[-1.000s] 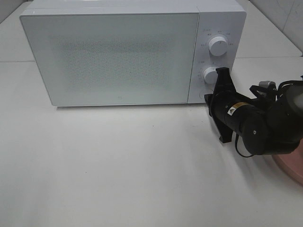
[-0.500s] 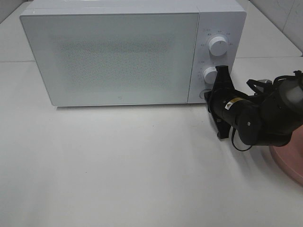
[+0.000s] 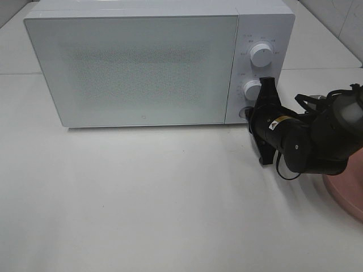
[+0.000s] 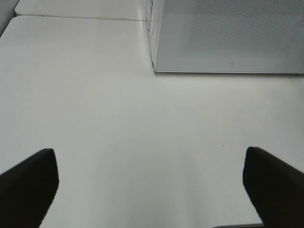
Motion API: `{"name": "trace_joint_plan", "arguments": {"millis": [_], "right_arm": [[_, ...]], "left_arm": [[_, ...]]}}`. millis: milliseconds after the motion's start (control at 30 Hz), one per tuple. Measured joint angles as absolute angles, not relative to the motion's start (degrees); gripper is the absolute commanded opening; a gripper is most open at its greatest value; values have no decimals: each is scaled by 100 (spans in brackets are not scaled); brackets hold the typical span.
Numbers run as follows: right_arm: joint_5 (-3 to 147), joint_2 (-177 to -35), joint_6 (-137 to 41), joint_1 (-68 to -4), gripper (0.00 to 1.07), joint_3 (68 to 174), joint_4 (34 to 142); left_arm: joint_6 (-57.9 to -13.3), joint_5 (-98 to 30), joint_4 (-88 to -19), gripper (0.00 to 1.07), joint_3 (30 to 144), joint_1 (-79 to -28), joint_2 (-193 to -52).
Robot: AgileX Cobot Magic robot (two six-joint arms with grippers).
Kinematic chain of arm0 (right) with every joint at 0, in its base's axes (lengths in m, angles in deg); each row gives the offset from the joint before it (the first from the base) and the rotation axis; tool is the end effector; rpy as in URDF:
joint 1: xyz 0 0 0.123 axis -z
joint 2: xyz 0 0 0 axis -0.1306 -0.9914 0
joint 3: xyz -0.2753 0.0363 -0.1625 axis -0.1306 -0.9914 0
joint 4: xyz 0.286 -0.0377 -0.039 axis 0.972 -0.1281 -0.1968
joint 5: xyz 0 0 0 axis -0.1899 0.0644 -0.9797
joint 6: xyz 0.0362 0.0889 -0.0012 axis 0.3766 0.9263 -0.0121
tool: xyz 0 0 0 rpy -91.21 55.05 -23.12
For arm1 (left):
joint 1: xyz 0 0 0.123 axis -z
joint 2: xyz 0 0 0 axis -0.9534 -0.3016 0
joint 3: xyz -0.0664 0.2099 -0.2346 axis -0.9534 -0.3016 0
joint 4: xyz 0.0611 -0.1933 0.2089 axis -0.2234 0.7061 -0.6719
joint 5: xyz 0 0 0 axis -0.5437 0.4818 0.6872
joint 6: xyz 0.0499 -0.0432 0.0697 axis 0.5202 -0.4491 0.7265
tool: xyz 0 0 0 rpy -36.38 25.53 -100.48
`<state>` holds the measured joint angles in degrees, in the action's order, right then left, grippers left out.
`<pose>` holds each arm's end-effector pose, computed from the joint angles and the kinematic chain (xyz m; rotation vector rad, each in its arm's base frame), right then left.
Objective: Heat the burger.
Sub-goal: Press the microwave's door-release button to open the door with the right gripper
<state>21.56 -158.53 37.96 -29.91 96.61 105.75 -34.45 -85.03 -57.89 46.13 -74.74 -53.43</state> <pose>0.3672 0.1255 0.0701 1.3358 1.5947 1.0645 -0.0068 -0.0153 0.2985 0.0599 2.0353 -0.1340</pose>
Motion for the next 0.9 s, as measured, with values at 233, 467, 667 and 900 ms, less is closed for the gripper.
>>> {"name": "trace_joint_plan", "arguments": {"millis": [233,467,667,900], "right_arm": [[2001,-15864,4083,-3020,0,9649,10541],[1984,-15887,4175,-3042,0,9707,10587],[2219,-15916,4169,-3100,0,9913,10965],[2397,-16002,4031,-3157,0,10113,11366]], "left_arm": [[-3445,-8503,-5789,98,4613,-7474,-5343],[-3445,-8503,-5789,98,4613,-7474,-5343],[-3445,-8503,-5789,98,4613,-7474,-5343],[-3445,-8503,-5789,98,4613,-7474,-5343]]}}
